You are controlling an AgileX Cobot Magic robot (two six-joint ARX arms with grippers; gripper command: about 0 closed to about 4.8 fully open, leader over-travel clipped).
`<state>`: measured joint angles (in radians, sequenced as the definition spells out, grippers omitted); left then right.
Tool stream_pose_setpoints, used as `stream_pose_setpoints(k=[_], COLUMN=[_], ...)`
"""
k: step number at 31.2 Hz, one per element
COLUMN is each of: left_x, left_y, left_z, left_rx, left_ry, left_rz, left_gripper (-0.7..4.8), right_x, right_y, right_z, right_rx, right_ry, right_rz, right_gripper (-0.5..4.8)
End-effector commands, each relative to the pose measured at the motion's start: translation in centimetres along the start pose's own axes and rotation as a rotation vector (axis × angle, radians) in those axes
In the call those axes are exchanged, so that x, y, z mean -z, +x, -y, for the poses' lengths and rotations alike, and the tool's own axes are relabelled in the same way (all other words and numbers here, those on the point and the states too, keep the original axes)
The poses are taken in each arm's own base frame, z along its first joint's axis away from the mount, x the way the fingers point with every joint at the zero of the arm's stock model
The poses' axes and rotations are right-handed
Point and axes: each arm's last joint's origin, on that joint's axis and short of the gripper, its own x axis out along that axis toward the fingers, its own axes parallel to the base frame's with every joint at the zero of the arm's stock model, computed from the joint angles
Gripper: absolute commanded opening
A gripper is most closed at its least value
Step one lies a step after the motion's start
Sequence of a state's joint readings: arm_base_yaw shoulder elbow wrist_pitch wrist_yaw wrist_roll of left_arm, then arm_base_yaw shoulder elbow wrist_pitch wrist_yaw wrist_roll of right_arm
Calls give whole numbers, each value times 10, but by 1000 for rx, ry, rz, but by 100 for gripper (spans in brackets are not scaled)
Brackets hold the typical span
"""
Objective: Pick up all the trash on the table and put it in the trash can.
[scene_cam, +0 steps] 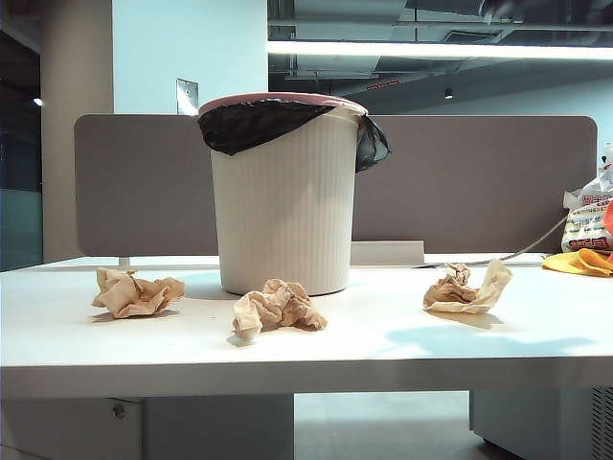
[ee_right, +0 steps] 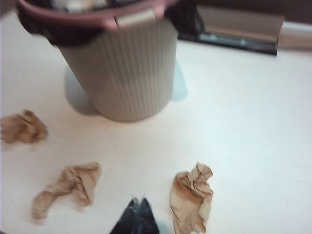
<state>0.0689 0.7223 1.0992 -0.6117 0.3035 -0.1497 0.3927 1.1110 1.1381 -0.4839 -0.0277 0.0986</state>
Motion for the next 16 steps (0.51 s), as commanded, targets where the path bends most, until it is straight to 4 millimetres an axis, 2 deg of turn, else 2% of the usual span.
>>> stream_pose_setpoints(k=[1,8,14,16], left_x=[-8,-3,7,12], left_y=[20,62,92,100], left_z=[2,22,39,44], left_rx=[22,55,117,169], left_ry=[28,61,81,86], left_rz=[32,-21,-98,-135], left_gripper=[-5,-5,-5,-4], right_x=[2,13,28,37], right_y=[20,65,104,117], right_z=[1,4,8,11], right_rx=[17,43,46,53], right_ry=[-2,-79,-97,-95], right_rz=[-36,-118,-196,-245], right_gripper=[-4,14,170,258])
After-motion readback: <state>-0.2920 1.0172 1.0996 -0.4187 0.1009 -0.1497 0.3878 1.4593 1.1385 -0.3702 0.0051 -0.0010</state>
